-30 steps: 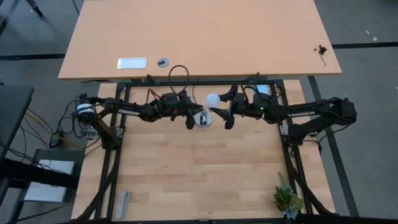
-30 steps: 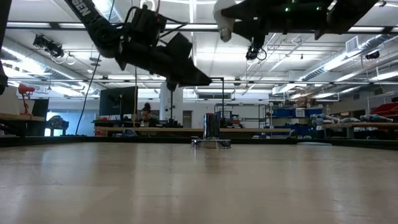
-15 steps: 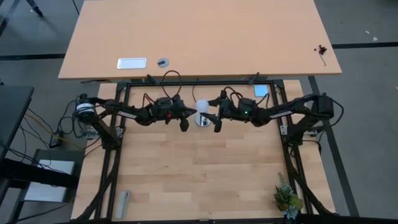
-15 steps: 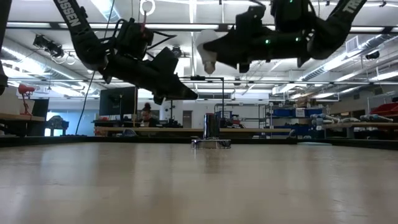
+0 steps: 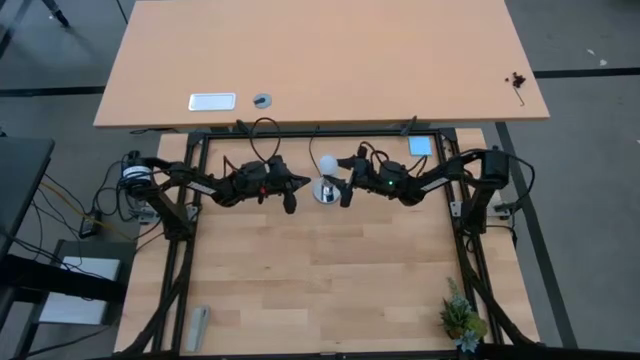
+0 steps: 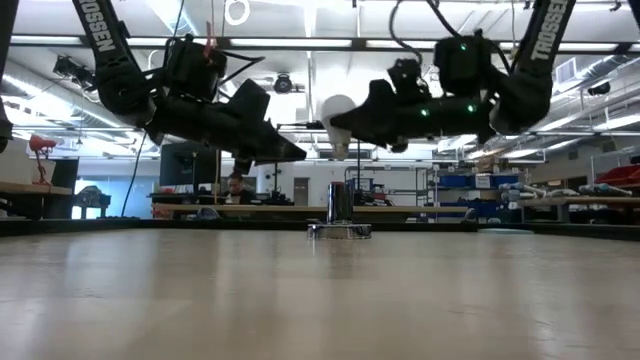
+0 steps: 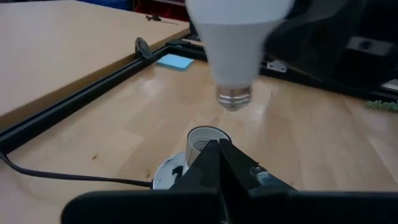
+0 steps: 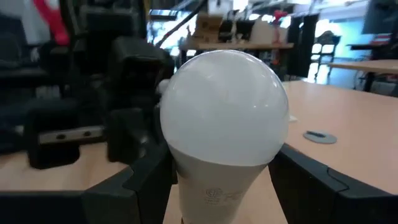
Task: Screw lightbulb
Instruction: Insert the lightbulb into the lamp
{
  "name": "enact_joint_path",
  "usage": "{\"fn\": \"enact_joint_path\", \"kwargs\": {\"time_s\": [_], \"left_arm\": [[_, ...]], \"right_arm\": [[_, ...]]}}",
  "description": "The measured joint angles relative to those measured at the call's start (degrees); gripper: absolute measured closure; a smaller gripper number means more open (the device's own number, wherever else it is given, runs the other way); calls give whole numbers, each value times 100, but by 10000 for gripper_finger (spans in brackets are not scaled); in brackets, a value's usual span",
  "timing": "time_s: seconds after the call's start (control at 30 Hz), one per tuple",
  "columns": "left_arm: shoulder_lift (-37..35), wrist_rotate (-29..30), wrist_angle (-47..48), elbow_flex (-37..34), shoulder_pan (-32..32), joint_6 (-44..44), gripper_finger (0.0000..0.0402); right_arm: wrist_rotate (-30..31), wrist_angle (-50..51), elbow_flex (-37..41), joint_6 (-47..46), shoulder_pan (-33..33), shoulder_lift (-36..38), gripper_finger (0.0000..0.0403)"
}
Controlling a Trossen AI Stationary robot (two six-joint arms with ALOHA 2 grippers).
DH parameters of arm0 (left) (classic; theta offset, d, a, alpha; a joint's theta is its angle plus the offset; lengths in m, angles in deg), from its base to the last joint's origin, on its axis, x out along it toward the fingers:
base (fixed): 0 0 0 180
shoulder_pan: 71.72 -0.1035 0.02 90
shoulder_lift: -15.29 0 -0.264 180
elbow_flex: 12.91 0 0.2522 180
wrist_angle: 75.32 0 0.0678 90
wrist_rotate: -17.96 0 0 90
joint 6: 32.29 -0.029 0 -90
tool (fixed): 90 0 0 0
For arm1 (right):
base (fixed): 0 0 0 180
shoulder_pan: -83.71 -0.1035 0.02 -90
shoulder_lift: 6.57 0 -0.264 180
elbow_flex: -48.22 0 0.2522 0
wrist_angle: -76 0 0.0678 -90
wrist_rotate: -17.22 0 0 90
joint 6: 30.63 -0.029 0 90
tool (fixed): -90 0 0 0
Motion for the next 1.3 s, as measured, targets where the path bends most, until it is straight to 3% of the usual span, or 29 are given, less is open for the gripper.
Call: {"fn": "enact_joint_path", "kwargs": {"time_s": [0.23,0.37,0.63,1.3], "left_arm": [[0,17,-45,0,5,11,400],[0,17,-51,0,5,14,401],[0,31,-58,2,5,10,401],[0,23,-60,4,5,-5,401]], "right_arm": [[12,-1255,258,-78,68,-653,153],[345,-1699,225,-47,-5,-1140,153],[604,-1723,-5,-18,-79,-1569,153],[708,-1536,-37,387,-144,-1580,153]]}}
